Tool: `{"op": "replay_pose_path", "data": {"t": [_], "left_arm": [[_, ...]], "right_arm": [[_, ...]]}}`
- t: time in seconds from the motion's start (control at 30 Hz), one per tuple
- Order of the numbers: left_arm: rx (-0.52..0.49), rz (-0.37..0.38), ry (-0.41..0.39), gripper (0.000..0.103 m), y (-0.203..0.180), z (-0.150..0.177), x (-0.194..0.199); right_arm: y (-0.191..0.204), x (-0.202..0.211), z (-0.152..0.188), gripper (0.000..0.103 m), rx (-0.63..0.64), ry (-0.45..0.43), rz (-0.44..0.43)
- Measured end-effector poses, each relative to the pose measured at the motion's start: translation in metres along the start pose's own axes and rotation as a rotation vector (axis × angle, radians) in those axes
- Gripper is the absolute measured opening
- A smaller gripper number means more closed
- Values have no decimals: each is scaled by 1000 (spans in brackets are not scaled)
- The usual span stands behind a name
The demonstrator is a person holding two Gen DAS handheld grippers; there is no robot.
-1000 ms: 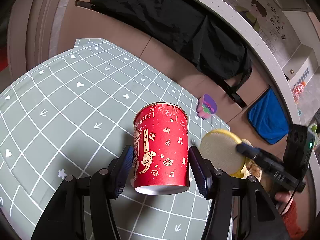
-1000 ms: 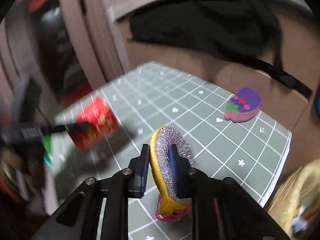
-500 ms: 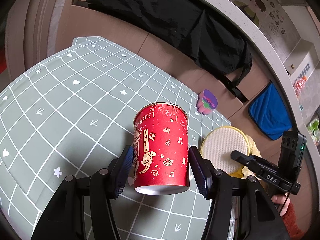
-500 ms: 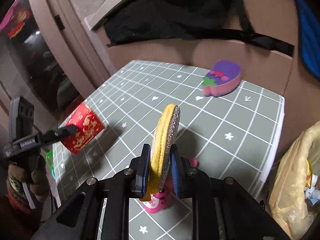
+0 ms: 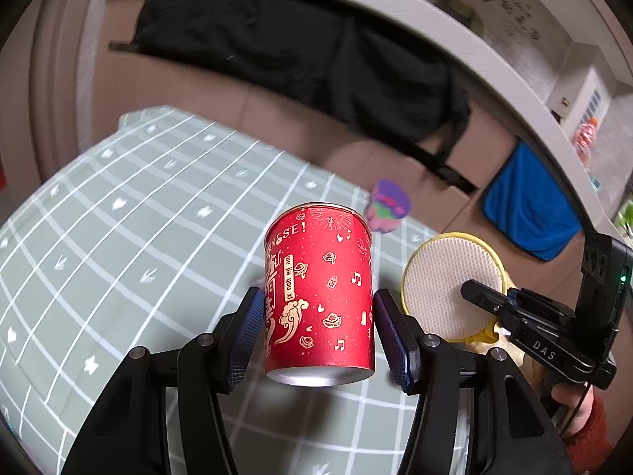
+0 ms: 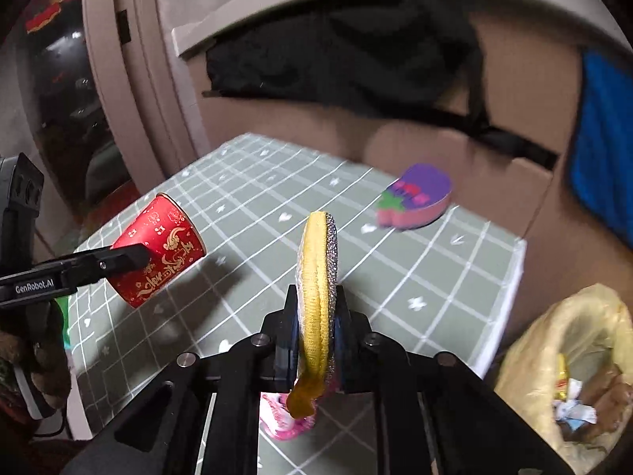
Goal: Collect trash
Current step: 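Lift the red cup and silver sponge and carry them over the bin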
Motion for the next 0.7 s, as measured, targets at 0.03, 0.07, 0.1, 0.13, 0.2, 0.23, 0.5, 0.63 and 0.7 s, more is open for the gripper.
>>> {"op": "replay_pose_path", "data": {"t": [0.03,0.07,0.1,0.13,0.2,0.23,0.5,0.63,0.7], "left_arm": [[-15,5,-4,57,-8,-3,-2],[-28,9,-8,57,-15,-5,-3],[-38,13,-10,57,-21,-7,-4],[-52,18,-15,57,-30,-10,-7],[-79,29,-25,57,-50,-14,-12],[-90,32,-30,57,-58,-15,-14],[-204,112,-62,57,-142,-21,-37],[-270,165,-54,57,-191,-17,-57],[-297,192,-44,57,-213,-12,-67]], "right_arm": [[-5,7,-2,14,-8,-16,8],[-10,12,-4,14,-15,-29,9],[-13,18,-5,14,-20,-42,12],[-19,26,-6,14,-24,-61,20],[-27,38,-8,14,-23,-90,41],[-32,44,-9,14,-23,-104,52],[-84,95,1,14,-97,-179,128],[-123,117,14,14,-150,-204,183],[-143,129,23,14,-184,-211,216]]}}
Point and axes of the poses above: each gripper's, at about its wrist camera, not at the fingertips, and x roughly against the way its jaws point, y to its left, z to its underside, the point moved 5 cm from there along -x, roughly the way its jaws point, and after that the axes turned 7 degrees about z, right-handed, at the moved point
